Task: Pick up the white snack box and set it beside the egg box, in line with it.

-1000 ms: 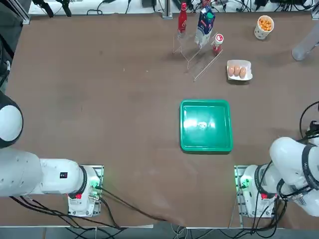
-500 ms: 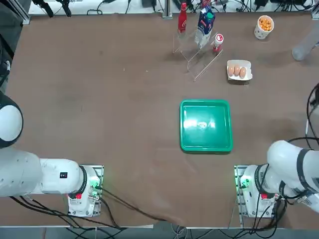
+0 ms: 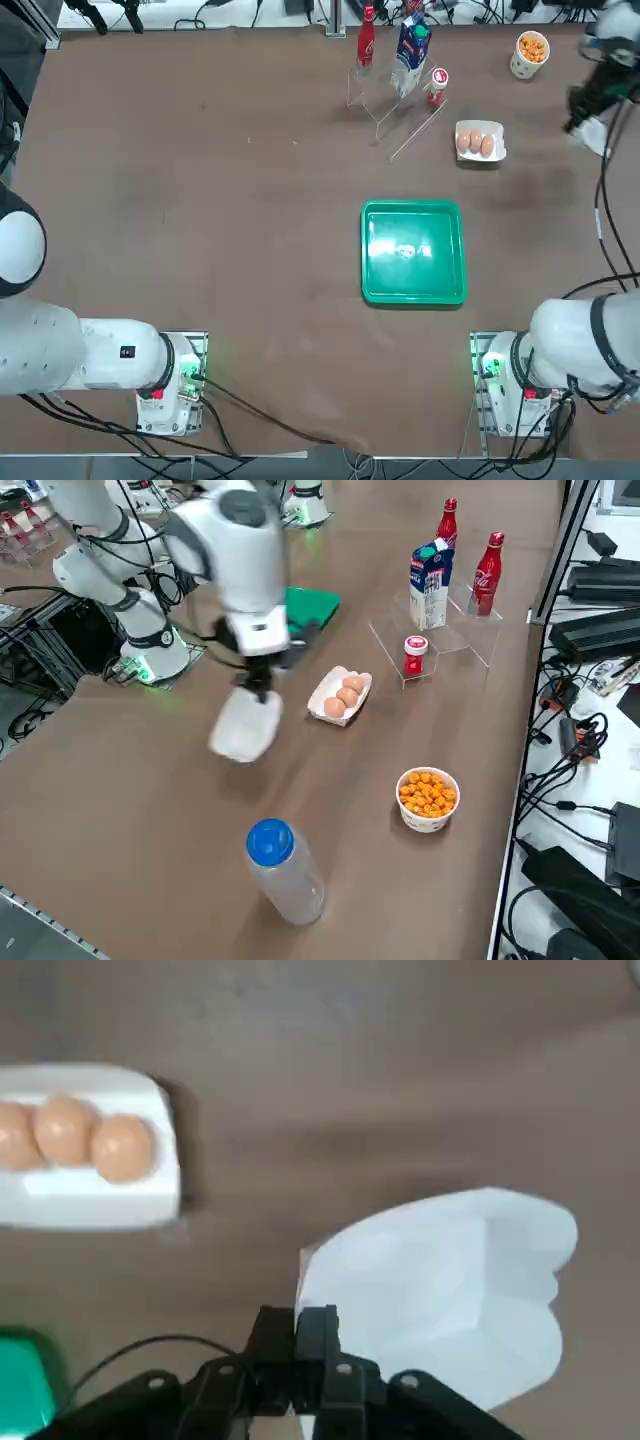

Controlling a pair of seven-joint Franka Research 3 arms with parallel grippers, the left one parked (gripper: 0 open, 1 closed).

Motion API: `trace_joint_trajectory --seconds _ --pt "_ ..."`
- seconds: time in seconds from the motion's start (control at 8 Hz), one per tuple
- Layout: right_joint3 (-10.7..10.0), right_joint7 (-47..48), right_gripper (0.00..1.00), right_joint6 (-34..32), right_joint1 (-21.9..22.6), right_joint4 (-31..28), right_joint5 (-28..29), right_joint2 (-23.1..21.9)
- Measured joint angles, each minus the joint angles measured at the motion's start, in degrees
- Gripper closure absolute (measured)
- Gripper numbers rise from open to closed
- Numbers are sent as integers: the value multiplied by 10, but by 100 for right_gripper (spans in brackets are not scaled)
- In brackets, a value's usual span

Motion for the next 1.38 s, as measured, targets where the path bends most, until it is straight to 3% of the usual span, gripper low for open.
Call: trace_joint_trajectory --seconds 0.25,0.5,0.75,1.38 --pt "-1 25 98 7 38 70 -23 96" --pt "-6 45 98 35 44 94 -80 157" --pt "-7 119 98 42 64 99 -132 179" --pt "-8 134 98 107 70 87 -134 184"
